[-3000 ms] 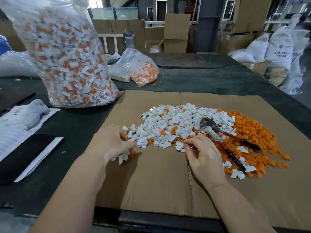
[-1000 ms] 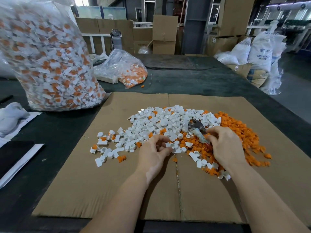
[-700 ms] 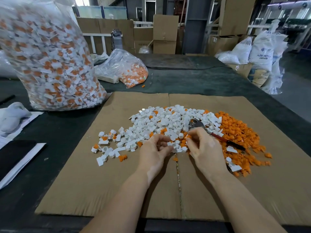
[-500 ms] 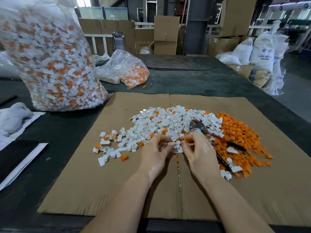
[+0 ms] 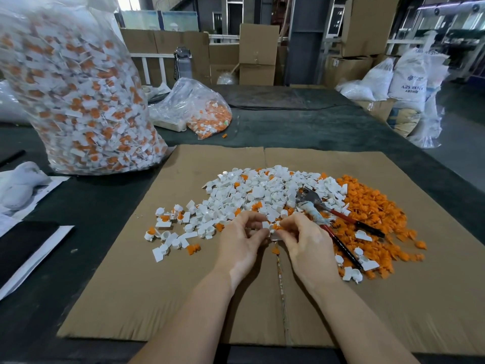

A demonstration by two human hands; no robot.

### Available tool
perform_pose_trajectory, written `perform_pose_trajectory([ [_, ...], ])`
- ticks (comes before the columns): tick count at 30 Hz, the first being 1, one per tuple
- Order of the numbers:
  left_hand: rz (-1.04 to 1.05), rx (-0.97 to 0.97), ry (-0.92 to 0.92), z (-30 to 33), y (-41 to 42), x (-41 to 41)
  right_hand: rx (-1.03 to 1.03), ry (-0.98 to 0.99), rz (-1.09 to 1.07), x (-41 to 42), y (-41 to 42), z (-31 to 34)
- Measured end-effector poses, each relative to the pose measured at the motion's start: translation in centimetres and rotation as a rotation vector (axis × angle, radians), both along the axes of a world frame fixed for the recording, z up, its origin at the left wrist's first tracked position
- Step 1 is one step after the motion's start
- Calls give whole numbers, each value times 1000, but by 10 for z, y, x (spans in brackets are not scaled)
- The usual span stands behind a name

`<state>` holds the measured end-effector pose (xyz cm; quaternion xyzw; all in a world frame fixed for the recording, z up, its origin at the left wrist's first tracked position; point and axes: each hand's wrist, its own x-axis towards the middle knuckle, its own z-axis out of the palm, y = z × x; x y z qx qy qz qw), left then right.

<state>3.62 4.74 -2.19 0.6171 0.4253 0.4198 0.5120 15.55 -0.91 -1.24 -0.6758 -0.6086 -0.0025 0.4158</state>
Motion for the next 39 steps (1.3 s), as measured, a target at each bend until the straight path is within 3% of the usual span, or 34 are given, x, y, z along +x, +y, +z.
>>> perform_pose_trajectory([
  [11,34,-18,-46,-1,-1,1,-29,-78,16,-5,5,1],
  [18,6,-69,-113,-1,-1,-1,-57,-5,1,-7,6,2],
  [35,22,107,154,2,-6,5,-133,12,2,-1,6,3],
  [39,42,-17,20,6,-4,1,-92,79,51,-3,6,6],
])
